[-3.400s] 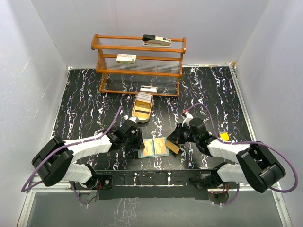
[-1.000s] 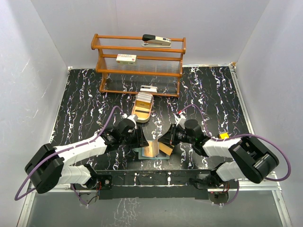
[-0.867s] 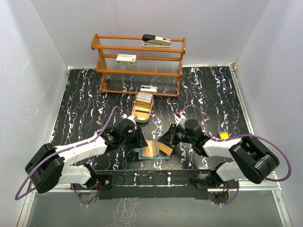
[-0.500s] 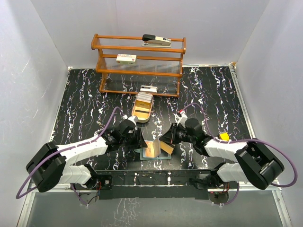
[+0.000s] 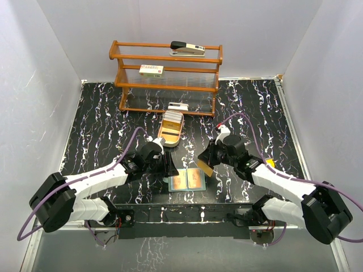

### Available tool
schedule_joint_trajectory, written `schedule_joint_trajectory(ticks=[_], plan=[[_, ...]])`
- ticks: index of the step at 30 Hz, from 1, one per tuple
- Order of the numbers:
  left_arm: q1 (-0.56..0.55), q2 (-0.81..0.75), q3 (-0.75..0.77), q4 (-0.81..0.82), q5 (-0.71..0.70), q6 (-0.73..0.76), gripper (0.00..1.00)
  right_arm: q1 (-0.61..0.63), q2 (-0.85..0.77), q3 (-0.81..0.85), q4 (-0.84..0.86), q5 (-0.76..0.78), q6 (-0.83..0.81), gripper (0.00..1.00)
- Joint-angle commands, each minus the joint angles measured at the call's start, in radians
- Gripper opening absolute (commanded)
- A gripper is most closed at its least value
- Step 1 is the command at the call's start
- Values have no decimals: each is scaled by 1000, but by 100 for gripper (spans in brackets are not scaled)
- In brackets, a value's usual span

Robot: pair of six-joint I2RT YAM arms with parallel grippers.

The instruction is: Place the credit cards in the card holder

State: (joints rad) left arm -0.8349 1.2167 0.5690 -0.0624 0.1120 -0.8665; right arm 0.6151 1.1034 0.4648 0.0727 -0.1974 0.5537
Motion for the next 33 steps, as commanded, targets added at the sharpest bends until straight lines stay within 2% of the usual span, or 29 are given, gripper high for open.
schedule_joint_trajectory(ticks=[1,8,22,33], plan=[[-4,-7,32,7,1,-3,48,6,-19,33,9,-3,-22,0],[-4,40,-5,82,-5,-16,51,7,62,-34,173,-82,57,0],[-4,121,-35,145,-17,-46,54,11,133,-95,256,-88,74,0],[-4,124,-52,238,43,-87,54,15,174,-108,288,-75,75,0]])
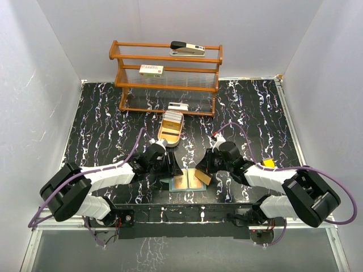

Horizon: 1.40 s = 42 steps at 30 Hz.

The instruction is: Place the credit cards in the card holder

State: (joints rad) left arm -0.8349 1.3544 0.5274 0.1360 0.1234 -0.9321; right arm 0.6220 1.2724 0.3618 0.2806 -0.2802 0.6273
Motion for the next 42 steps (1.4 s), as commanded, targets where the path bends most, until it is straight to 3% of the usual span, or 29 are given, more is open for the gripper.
schedule_joint_trajectory(ticks=[1,10,24,27,31,36,42], plan=[[-3,-18,-10,48,41,-27,54,8,4,-43,87,10,4,0],[-4,-64,4,154,157,-98,54,11,5,-83,112,27,13,0],[-4,9,10,353,277,-164,53,16,29,-67,126,24,15,0],[-3,39,14,374,295,-162,53,18,18,-47,87,30,-1,0],[-4,80,16,400,320,-157,53,18,-53,44,-91,108,-63,0],[-4,94,16,378,300,-134,51,16,-162,129,-293,246,-115,0],[-4,24,48,161,171,-52,44,16,-209,142,-321,217,-102,0]])
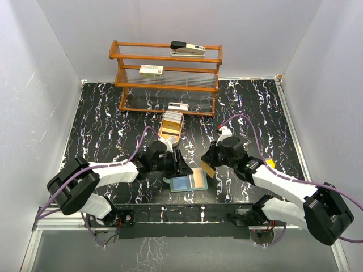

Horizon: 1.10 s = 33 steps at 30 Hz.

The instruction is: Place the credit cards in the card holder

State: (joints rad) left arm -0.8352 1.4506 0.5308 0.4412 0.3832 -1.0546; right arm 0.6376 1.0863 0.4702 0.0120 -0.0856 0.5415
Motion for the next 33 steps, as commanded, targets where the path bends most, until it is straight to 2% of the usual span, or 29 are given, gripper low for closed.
schedule_joint_trajectory(ticks=[1,6,11,18,22,33], plan=[[-3,-77,54,-193,-114,85,43,1,-24,28,-33,10,-4,0],[-4,-166,88,-378,-228,136,39,1,2,-43,133,-94,83,0],[-4,-228,89,-486,-309,153,39,7,69,-91,280,-152,160,0],[-4,-232,41,-463,-296,143,39,30,163,-164,455,-152,246,0],[-4,-198,4,-416,-267,141,36,45,225,-160,514,-149,260,0],[-4,-176,-50,-402,-276,144,18,65,296,-143,592,-136,273,0]])
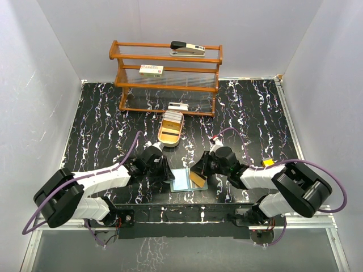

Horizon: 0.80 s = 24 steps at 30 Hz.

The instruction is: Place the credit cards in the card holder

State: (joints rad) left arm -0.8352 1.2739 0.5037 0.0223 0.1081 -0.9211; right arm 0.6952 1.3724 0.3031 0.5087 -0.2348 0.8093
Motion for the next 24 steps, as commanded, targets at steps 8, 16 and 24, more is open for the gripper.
schedule_joint_trajectory(ticks=[8,16,24], plan=[[-3,17,-27,38,10,10,17,9,30,21,151,8,14,0],[-4,24,-31,44,15,10,15,9,55,21,192,12,10,0],[-4,42,-45,67,24,1,14,8,126,21,255,7,0,0]])
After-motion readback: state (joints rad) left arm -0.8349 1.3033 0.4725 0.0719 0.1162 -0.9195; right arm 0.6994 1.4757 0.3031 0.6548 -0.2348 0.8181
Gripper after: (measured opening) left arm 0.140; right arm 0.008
